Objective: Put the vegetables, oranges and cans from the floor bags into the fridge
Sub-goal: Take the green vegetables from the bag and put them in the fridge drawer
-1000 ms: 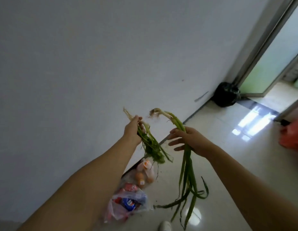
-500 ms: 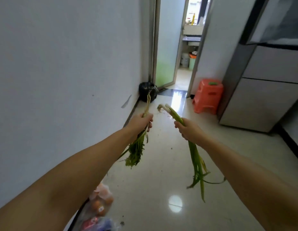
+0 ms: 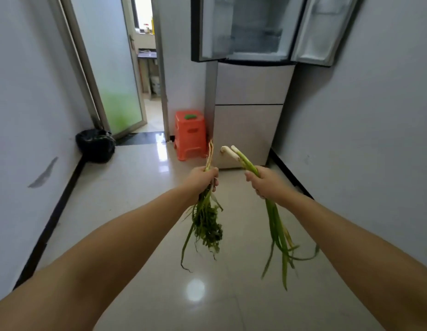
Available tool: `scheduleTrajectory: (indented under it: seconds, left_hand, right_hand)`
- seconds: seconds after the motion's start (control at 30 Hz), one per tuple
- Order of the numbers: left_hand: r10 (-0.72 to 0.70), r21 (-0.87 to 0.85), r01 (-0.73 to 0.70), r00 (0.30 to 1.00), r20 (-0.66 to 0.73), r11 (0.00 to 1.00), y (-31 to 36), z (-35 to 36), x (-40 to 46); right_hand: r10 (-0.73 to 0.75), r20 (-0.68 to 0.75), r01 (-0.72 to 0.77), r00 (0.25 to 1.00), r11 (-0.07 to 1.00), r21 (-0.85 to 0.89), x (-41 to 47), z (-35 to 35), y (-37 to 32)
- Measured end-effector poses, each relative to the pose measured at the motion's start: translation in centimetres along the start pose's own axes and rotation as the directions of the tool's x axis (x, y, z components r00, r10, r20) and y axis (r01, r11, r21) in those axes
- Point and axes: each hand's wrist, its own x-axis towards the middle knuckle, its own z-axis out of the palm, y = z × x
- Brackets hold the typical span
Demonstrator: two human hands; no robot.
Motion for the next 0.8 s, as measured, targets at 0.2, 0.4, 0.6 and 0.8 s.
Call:
scheduleTrajectory:
  seconds: [0.2,0.4,0.6,0.8]
  left_hand:
    - [0.046,0.01,-0.047,0.998,0.035,0.999,4.0,6.3,9.7]
    - [0.094,0.031,-0.097,0.993,0.065,0.995,9.3,11.4,24.0]
    - [0.138,0.077,-0.147,0.984,0.114,0.986,17.0,15.5,38.1]
    - [0.13,0.139,-0.154,0.977,0.171,0.978,21.0,20.2,50.4]
  right_hand:
    - [0.033,-0.084,-0.027,0.996,0.997,0.076,7.0,-6.4,5.5]
    - [0.03,-0.175,-0.025,0.984,0.999,0.032,19.3,-13.7,9.0]
    - [0.074,-0.247,-0.051,0.966,0.994,0.098,30.9,-21.5,11.5]
    - [0.104,-0.221,-0.08,0.97,0.99,0.113,43.0,-27.6,16.2]
